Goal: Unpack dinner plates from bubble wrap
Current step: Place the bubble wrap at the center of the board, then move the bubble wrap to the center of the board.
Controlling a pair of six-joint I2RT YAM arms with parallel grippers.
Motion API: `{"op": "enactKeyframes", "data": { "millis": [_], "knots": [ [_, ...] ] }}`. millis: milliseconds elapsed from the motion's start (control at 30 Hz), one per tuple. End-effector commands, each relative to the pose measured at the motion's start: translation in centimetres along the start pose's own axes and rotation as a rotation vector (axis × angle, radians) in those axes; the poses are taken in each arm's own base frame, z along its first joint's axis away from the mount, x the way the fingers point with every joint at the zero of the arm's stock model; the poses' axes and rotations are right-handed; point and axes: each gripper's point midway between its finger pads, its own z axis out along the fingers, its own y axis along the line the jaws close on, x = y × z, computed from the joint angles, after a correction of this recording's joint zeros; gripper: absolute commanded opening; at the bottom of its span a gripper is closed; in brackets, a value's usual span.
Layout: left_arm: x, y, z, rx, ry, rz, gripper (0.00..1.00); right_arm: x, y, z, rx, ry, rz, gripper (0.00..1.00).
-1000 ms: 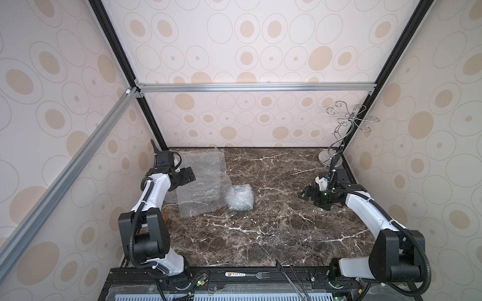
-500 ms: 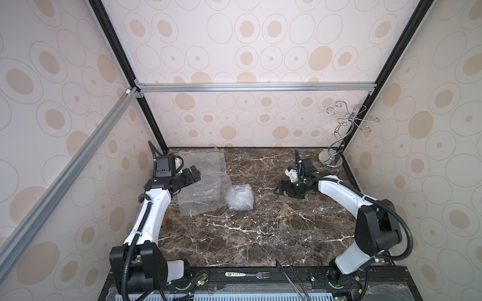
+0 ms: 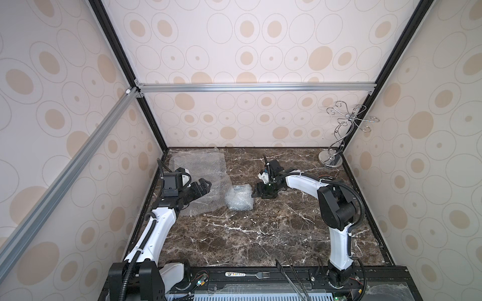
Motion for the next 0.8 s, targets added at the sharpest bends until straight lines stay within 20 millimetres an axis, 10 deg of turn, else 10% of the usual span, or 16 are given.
{"op": "enactKeyframes", "data": {
  "millis": [0, 767],
  "knots": [
    [0.1, -1.5, 0.1, 0.079, -0.013, -0.013, 1.00, -0.4, 1.3, 1.0, -0.031, 0.003, 0.005, 0.64],
    [1.9, -2.8, 1.8, 0.108, 0.031, -0.018, 1.00, -0.6, 1.1, 5.2, -0.076, 0.004, 0.055, 0.30]
  ]
}}
